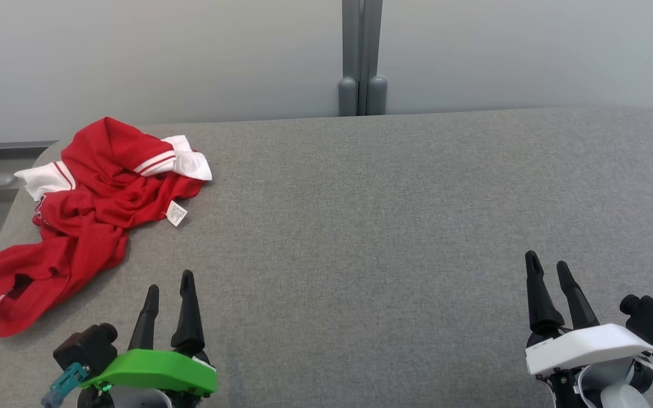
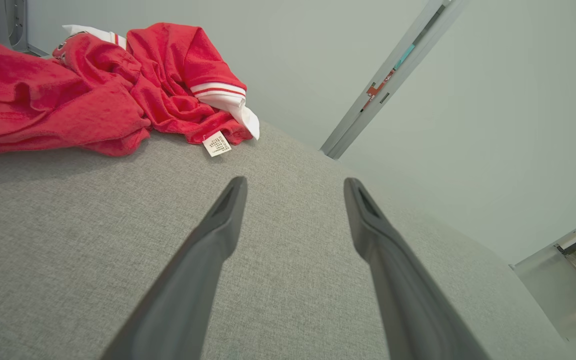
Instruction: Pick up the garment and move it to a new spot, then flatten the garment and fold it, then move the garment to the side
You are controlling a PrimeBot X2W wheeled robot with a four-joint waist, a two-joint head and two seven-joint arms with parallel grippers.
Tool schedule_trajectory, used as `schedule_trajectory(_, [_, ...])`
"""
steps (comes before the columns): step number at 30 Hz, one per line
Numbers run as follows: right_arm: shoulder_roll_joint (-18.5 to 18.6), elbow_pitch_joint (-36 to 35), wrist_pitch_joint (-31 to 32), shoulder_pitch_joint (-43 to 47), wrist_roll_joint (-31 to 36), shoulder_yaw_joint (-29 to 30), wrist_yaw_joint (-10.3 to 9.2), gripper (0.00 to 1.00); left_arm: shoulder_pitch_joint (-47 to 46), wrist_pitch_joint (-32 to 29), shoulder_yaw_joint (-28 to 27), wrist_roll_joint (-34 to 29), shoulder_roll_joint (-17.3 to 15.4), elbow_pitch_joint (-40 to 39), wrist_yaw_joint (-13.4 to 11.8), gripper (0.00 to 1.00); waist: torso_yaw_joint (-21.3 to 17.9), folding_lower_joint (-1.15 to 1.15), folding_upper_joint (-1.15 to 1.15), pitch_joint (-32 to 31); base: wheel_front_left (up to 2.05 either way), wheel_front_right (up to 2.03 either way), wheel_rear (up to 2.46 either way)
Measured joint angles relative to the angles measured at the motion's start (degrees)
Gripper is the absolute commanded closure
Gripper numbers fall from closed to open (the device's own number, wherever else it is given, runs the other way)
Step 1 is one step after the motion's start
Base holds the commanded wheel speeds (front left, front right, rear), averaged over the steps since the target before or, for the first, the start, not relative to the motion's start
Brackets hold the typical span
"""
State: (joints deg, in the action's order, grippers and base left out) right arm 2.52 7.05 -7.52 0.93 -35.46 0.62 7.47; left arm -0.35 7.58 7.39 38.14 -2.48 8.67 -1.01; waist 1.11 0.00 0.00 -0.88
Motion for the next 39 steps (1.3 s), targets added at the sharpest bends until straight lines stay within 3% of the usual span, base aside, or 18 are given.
schedule_trajectory(39, [0.2,3.1,-5.2,0.4,21.7,-1.5,0.01,0.00,0.1,5.2,2.7,-16.6,-0.2,4.5,-2.5,0.00,0.6,0.00,0.00,0.2,0.00,0.00,0.00])
